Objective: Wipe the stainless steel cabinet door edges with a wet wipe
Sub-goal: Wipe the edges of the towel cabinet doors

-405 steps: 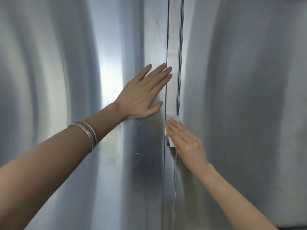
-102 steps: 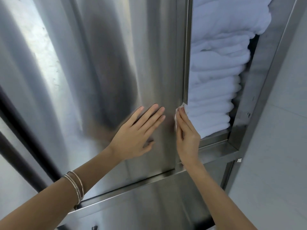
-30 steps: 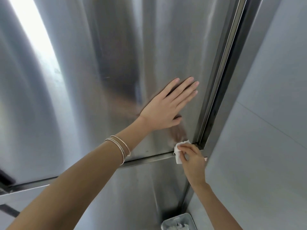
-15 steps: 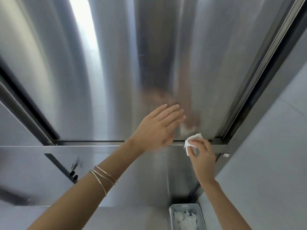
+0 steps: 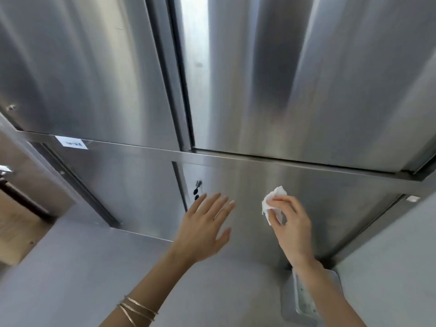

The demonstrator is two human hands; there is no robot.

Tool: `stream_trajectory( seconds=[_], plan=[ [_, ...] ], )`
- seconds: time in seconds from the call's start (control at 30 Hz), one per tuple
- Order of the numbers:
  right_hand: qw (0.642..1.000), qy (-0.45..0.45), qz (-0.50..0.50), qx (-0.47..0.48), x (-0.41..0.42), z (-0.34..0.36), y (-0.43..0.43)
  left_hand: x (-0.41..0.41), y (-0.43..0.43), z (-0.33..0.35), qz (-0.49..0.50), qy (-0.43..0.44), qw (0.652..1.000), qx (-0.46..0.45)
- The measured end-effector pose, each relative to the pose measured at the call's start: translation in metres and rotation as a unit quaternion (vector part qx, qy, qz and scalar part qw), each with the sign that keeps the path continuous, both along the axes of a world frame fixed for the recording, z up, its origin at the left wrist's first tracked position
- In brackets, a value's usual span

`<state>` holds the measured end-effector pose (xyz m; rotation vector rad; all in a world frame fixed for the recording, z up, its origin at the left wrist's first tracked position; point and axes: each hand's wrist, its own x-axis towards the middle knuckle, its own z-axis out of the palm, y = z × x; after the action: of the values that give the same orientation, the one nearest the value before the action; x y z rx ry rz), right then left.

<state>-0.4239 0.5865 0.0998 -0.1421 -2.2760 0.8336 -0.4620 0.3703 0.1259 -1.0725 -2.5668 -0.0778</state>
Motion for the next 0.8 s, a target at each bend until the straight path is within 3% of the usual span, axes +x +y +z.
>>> stream_trajectory(
  seconds=[0.4, 0.8],
  plan=[
    [0.995, -0.024, 0.097, -0.015, 0.045, 0.002, -0.217, 0.058, -0.233, -0.020, 0.074, 0.021, 0.997, 0.021],
    [0.992, 0.006, 0.128, -0.009, -0.070, 0.003, -0.324, -0.032, -0.356, -0.011, 0.087, 0.053, 0.995, 0.020]
  ],
)
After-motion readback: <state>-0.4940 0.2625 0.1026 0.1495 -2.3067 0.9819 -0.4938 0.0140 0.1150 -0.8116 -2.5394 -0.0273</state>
